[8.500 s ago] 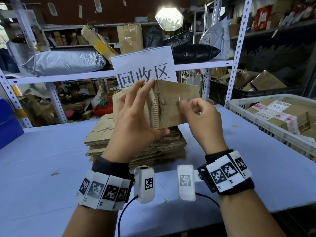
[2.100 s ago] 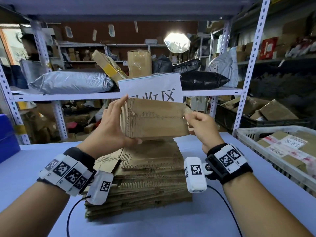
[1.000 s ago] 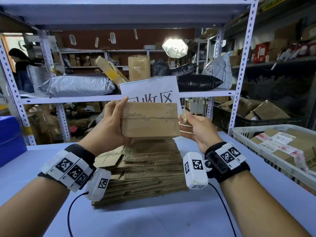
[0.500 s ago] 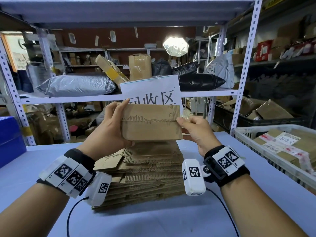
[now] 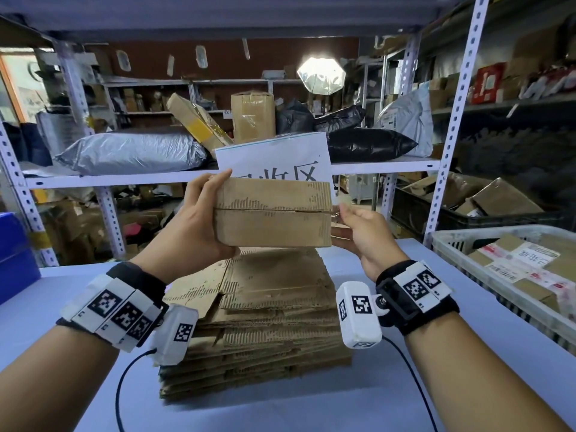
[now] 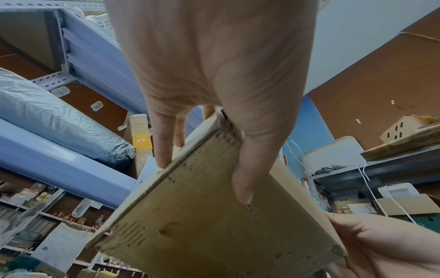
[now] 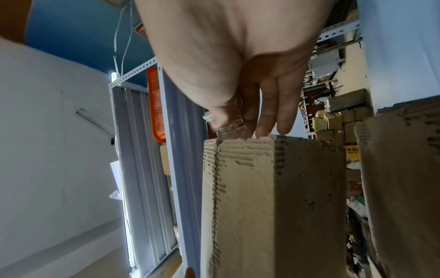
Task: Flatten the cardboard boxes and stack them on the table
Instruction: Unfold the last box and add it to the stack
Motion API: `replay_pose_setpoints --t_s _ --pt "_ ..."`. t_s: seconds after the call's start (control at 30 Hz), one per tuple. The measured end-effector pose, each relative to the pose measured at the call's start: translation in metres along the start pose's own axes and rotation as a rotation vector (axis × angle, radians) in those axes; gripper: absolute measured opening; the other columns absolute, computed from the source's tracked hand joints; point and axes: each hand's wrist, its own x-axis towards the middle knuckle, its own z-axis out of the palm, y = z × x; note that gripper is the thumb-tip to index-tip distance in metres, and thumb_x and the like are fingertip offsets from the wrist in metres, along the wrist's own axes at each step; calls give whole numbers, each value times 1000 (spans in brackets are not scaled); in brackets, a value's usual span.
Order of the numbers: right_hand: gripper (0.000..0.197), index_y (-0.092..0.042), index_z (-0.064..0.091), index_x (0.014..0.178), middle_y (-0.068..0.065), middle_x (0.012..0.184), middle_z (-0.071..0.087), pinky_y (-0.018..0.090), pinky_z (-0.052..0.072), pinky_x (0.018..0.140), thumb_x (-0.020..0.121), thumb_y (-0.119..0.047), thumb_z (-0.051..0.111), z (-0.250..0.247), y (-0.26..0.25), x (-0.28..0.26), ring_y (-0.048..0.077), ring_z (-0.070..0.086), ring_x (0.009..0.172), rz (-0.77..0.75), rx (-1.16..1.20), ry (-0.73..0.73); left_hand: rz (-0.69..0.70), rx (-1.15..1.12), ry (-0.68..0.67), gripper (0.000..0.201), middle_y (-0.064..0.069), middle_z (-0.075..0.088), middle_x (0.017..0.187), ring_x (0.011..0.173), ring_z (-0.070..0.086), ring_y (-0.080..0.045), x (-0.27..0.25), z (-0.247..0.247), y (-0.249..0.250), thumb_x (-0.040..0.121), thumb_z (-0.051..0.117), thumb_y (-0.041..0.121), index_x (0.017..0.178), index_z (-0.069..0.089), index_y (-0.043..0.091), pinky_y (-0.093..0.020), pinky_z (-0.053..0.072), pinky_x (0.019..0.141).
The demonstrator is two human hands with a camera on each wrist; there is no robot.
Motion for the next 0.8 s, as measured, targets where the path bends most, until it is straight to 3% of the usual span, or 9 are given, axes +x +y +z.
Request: replay_pose_setpoints --t_s 0.23,0.4,0.5,0.6,0.7,0.8 --pt "30 -7 66 109 5 98 78 32 61 72 105 -31 48 -10 0 12 20 76 88 140 296 -61 -38 -87 -25 125 24 20 142 125 37 -12 2 2 -8 57 99 28 151 20 53 -35 38 102" --pt "30 -12 61 107 1 90 79 30 60 64 108 -32 39 -17 9 21 14 75 81 282 578 -37 -89 -164 -29 121 23 25 141 126 37 -8 4 2 -10 56 99 22 148 28 53 -29 35 103" --pt "25 -11 60 108 1 86 79 31 59 63 107 -29 42 -25 20 26 15 71 84 297 685 47 -103 -189 -23 120 23 28 139 119 39 2 5 -1 -12 54 99 21 148 31 51 -26 35 101" --pt "18 -3 59 108 10 97 75 35 62 59 105 -18 48 -30 30 30 24 72 82 267 808 116 -120 -212 0 121 21 30 138 116 39 16 5 -5 -14 53 99 18 149 32 48 -23 35 102" --pt "14 2 60 105 15 101 71 39 62 65 102 -10 52 -29 33 30 31 71 88 273 854 125 -136 -201 -8 121 22 28 139 120 39 2 3 -5 -14 54 100 20 148 31 51 -24 35 101" --pt "8 3 60 101 17 101 68 39 60 80 100 -3 55 -24 31 26 29 67 98 293 831 123 -134 -189 -26 120 24 26 141 125 37 -6 0 -2 -11 55 99 19 147 30 55 -24 35 100"
